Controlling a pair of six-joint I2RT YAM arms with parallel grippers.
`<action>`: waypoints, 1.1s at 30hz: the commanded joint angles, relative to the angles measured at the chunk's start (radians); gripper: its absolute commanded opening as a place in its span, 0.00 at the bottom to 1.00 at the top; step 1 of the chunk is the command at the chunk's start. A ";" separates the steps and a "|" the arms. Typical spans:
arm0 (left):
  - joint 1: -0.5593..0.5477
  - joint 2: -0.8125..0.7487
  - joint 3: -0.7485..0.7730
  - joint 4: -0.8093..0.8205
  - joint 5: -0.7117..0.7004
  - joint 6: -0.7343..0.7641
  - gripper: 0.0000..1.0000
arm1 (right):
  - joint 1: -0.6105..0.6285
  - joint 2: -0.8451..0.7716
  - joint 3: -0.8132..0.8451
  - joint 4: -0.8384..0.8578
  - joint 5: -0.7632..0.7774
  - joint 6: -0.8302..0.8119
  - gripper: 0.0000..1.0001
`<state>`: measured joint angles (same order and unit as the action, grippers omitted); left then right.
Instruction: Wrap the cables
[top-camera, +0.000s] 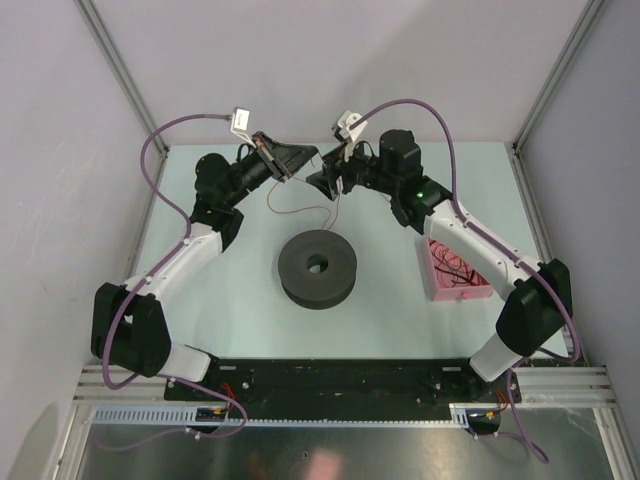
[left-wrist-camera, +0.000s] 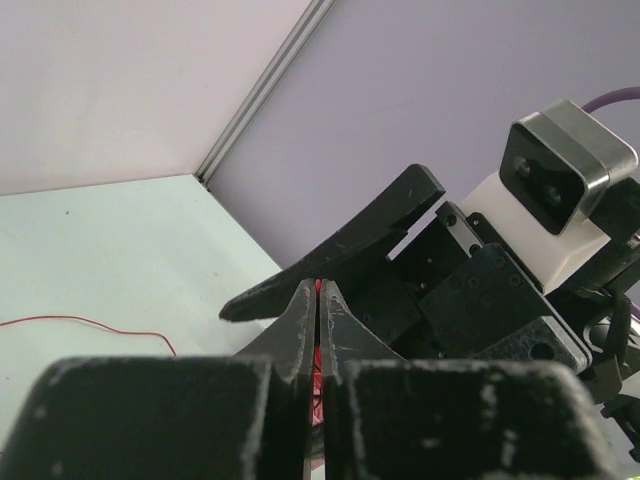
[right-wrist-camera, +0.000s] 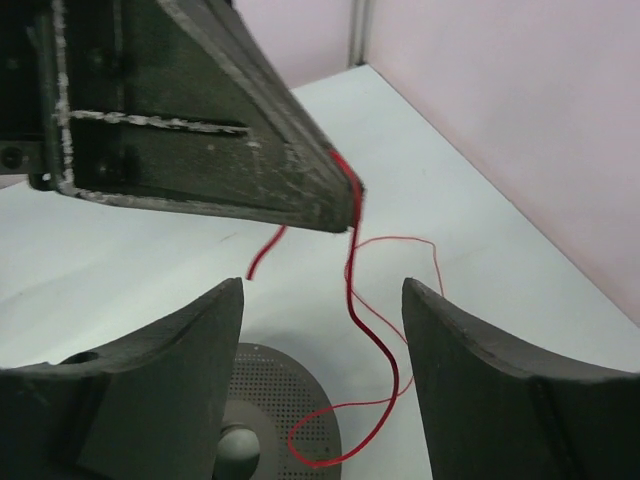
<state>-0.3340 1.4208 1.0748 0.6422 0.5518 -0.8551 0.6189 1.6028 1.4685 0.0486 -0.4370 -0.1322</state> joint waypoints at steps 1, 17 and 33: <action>0.001 -0.016 0.010 0.040 -0.025 0.025 0.00 | 0.004 -0.067 0.025 -0.001 0.143 -0.005 0.70; -0.022 -0.041 0.020 -0.034 -0.068 0.104 0.00 | 0.092 -0.039 0.048 0.080 0.216 -0.082 0.60; -0.027 -0.064 0.012 -0.052 -0.094 0.137 0.00 | 0.058 -0.005 0.054 0.128 0.242 -0.050 0.08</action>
<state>-0.3538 1.3949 1.0748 0.5659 0.4698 -0.7437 0.6968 1.5921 1.4738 0.1162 -0.1955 -0.1959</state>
